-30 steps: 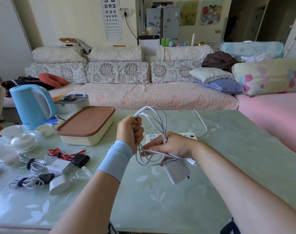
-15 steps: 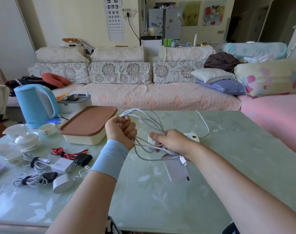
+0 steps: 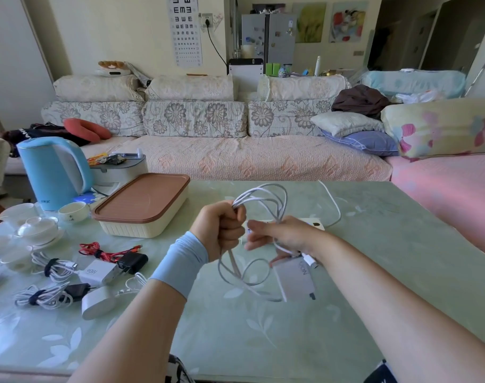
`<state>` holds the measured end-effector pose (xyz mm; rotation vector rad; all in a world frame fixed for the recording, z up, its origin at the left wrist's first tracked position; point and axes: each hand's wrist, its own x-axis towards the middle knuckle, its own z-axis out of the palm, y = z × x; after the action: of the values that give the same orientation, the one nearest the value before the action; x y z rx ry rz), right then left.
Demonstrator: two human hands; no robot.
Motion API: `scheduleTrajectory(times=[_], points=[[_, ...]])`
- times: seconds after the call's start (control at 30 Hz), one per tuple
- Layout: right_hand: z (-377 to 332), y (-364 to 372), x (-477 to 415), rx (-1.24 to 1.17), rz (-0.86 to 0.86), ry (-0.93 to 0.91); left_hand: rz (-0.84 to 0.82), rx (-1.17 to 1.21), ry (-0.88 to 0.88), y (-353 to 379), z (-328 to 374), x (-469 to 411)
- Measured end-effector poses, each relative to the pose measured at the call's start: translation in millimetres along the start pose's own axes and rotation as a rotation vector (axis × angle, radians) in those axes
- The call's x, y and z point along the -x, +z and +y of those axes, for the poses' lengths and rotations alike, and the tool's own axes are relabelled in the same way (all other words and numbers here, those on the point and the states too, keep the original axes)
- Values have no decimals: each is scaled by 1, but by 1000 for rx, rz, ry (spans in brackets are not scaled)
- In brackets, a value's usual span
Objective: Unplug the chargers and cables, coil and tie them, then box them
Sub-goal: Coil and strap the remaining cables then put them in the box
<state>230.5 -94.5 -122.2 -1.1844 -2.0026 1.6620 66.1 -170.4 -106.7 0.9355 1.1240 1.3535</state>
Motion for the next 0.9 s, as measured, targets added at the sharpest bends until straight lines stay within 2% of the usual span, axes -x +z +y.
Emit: scheduleTrajectory(times=[0.1,0.2,0.37,0.43,0.57,0.63,0.7,0.77,0.83,0.9], points=[[-1,6,-3,-20,-244,20,39,166,92,17,0,-1],[-6,16,4,72,-436,32,81,321,169,25,-1,-2],[-10,35,4,162,-357,163,60,467,175,21,-1,-3],[-10,27,4,232,-321,153,53,519,148,11,2,-3],[-9,16,13,208,-497,103,64,496,116,-1,0,-7],[-7,11,13,201,-458,73,83,478,85,-4,-1,-11],[-6,9,13,238,-260,40,111,386,80,-9,1,-13],[-1,8,9,308,-62,42,153,176,34,-19,4,-13],[6,6,3,483,58,67,206,-179,1,-32,3,-12],[10,6,-2,646,126,97,303,-556,122,-35,4,-11]])
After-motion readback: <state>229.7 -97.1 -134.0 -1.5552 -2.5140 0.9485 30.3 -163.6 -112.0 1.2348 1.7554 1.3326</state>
